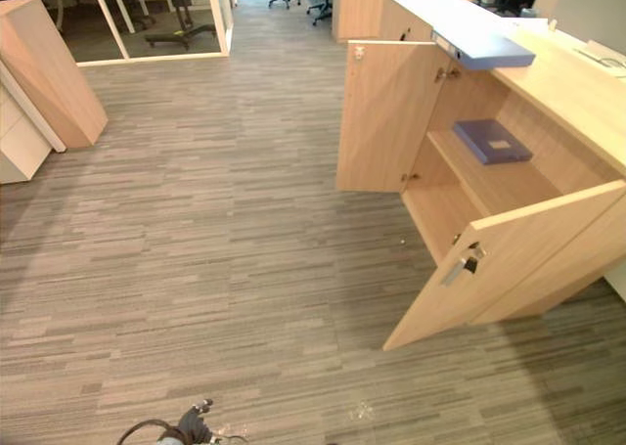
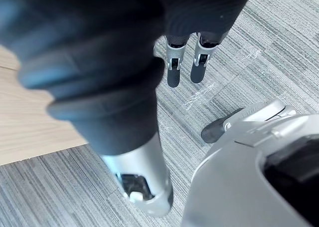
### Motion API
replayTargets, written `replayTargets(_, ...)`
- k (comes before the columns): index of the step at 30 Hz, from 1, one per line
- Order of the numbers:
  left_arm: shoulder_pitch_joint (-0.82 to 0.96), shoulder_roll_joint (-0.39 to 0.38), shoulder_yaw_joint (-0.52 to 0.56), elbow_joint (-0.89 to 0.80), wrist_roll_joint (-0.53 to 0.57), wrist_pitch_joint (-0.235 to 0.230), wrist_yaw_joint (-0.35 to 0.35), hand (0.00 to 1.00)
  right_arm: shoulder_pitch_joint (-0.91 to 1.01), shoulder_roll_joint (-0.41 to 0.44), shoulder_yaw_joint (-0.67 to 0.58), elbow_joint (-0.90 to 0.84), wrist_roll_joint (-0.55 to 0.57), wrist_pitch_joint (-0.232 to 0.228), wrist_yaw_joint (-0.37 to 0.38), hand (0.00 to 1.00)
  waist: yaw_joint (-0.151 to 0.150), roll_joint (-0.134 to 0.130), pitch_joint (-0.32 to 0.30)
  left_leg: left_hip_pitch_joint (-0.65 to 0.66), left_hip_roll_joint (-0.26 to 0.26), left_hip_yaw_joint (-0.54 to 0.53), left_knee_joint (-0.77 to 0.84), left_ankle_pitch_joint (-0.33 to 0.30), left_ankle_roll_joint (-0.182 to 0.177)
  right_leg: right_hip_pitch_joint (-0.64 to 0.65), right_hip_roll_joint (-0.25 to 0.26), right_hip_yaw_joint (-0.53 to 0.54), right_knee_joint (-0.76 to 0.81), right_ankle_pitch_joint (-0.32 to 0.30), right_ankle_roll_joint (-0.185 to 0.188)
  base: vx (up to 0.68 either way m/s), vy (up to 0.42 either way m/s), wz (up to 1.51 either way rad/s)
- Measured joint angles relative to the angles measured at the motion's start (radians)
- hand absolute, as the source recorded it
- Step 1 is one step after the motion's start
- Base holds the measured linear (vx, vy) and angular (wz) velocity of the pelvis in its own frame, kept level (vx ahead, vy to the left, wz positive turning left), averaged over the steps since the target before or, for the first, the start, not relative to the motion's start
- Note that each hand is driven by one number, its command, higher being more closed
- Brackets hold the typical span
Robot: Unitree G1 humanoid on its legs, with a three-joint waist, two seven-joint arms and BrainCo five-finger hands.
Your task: Walk over to the cabinet, pick up the folder, carry it to the office cabinet, place the folder inside the office cabinet, then close the office cabinet door
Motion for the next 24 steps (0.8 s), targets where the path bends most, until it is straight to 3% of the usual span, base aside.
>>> replayTargets(9, -0.002, 0.002, 0.000, 0.000, 0.000, -0.001, 0.000, 0.00, 0.000, 0.002, 0.000, 0.000, -0.002, 0.000, -0.004, 0.00, 0.000, -0.004, 0.003, -0.003, 0.000, -0.002, 0.000, 0.000, 0.000, -0.001, 0.000, -0.002, 0.000, 0.000, 0.000, 0.00, 0.000, 0.00)
replayTargets(12, -0.014, 0.005, 0.004, 0.000, 0.000, -0.001, 0.005, 0.00, -0.004, 0.005, -0.002, -0.002, -0.002, -0.001, -0.007, 0.00, 0.000, -0.009, 0.026, -0.009, 0.001, -0.006, 0.016, -0.009, -0.002, -0.013, -0.001, -0.008, 0.045, -0.031, -0.008, -0.01, -0.012, 0.07)
replayTargets(14, -0.038, 0.010, 0.024, 0.000, -0.002, -0.001, 0.007, 0.00, -0.011, 0.014, -0.007, -0.003, -0.002, -0.003, -0.009, 0.00, 0.000, -0.025, 0.050, -0.083, 0.005, -0.009, 0.176, -0.087, -0.015, -0.046, -0.016, -0.023, 0.131, -0.080, -0.021, -0.06, -0.025, 0.25)
replayTargets(15, -0.047, 0.010, 0.047, -0.005, -0.007, -0.001, 0.008, 0.00, -0.012, 0.022, -0.024, -0.006, -0.001, -0.004, -0.009, 0.00, 0.001, -0.033, 0.061, -0.146, 0.017, 0.021, 0.325, -0.132, -0.049, -0.066, -0.027, -0.035, 0.178, -0.114, -0.035, -0.09, -0.014, 0.28)
replayTargets(16, -0.049, 0.010, 0.065, -0.018, -0.012, -0.001, 0.008, 0.00, -0.012, 0.032, -0.041, -0.010, -0.002, -0.003, -0.009, 0.00, 0.001, -0.045, 0.072, -0.181, 0.021, 0.052, 0.413, -0.140, -0.058, -0.066, -0.038, -0.038, 0.197, -0.125, -0.038, -0.08, -0.018, 0.26)
replayTargets(17, -0.047, 0.004, 0.100, -0.049, -0.028, -0.006, 0.011, 0.00, -0.008, 0.043, -0.060, -0.024, 0.000, -0.004, -0.010, 0.00, 0.002, -0.051, 0.086, -0.259, 0.050, 0.115, 0.589, -0.162, -0.043, -0.050, -0.047, -0.037, 0.218, -0.146, -0.045, -0.03, -0.012, 0.11)
replayTargets(19, -0.043, -0.011, 0.134, -0.064, -0.047, -0.013, 0.018, 0.00, -0.008, 0.044, -0.070, -0.029, -0.001, -0.003, -0.013, 0.00, -0.001, -0.046, 0.090, -0.326, 0.122, 0.192, 0.728, -0.232, -0.006, -0.035, -0.052, -0.039, 0.233, -0.164, -0.037, 0.05, -0.003, 0.02)
replayTargets(22, -0.064, -0.050, 0.123, -0.064, -0.051, -0.025, 0.025, 0.00, -0.012, 0.044, -0.067, -0.030, -0.002, -0.004, -0.014, 0.00, -0.006, -0.048, 0.090, -0.385, 0.155, 0.192, 0.575, -0.224, -0.005, -0.023, -0.095, -0.013, 0.241, -0.194, -0.010, 0.15, 0.111, -0.14)
replayTargets(24, -0.076, -0.077, 0.096, -0.065, -0.063, -0.035, 0.027, 0.00, -0.023, 0.043, -0.067, -0.029, -0.003, -0.004, -0.021, 0.00, -0.017, -0.045, 0.091, -0.391, 0.141, 0.145, 0.321, -0.144, -0.036, -0.027, -0.156, 0.035, 0.249, -0.223, 0.035, 0.30, 0.320, -0.44)
